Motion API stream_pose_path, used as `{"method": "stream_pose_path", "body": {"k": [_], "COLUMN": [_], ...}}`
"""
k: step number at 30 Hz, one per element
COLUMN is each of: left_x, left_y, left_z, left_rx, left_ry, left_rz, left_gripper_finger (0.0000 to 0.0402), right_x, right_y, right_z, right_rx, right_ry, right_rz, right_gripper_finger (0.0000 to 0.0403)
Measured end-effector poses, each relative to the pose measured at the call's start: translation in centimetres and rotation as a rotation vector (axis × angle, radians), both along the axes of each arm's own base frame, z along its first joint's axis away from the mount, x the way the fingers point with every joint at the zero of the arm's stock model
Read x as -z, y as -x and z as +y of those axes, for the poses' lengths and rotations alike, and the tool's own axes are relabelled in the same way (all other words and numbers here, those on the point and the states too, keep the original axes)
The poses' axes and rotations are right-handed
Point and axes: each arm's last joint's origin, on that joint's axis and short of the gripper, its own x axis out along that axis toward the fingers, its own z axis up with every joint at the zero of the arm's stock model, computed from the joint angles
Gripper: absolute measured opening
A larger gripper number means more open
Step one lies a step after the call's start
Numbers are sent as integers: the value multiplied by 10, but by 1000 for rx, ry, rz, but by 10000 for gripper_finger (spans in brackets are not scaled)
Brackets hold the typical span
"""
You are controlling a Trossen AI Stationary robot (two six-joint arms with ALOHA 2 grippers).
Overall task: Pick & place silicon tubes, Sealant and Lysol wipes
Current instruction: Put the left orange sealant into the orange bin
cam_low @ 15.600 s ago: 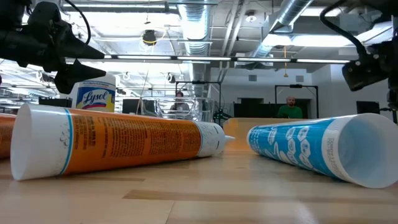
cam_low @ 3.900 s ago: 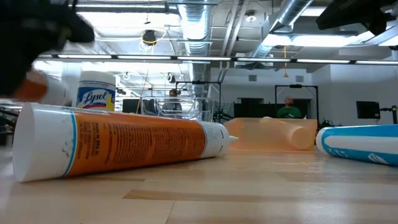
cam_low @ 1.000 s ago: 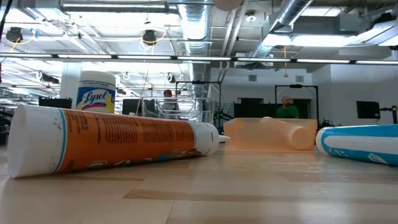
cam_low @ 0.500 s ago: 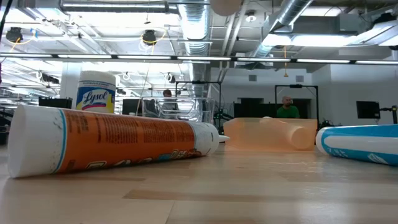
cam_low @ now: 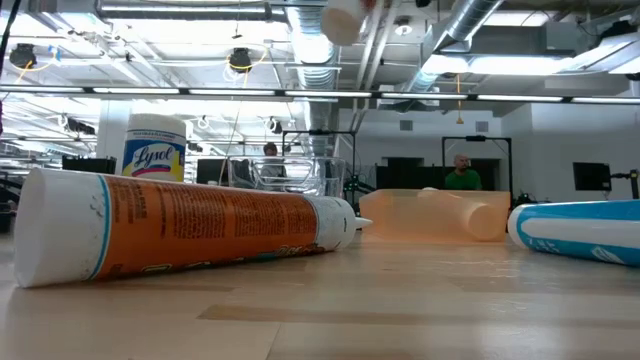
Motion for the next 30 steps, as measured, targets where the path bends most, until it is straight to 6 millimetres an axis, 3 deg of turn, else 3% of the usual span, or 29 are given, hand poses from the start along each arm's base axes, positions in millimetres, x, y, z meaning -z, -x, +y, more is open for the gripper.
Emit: {"method": "stream_pose_path", "body": {"k": [15,21,30], "left_x": [2,8,30], "left_y": [6,8,23], "left_z": [-1,1,5], "left_rx": [-37,-57,-178], "left_ry": [-43,-25,122], "left_rz": [56,104,256], "left_gripper_finger": [229,229,229], "right_x": [5,5,26], "right_y": [5,7,23], "right_z": [-17,-23,-66], "right_rx": [166,151,334], "right_ry": [16,-5,-235], "right_rz": [60,73,312], "right_gripper_finger": [188,188,188]}}
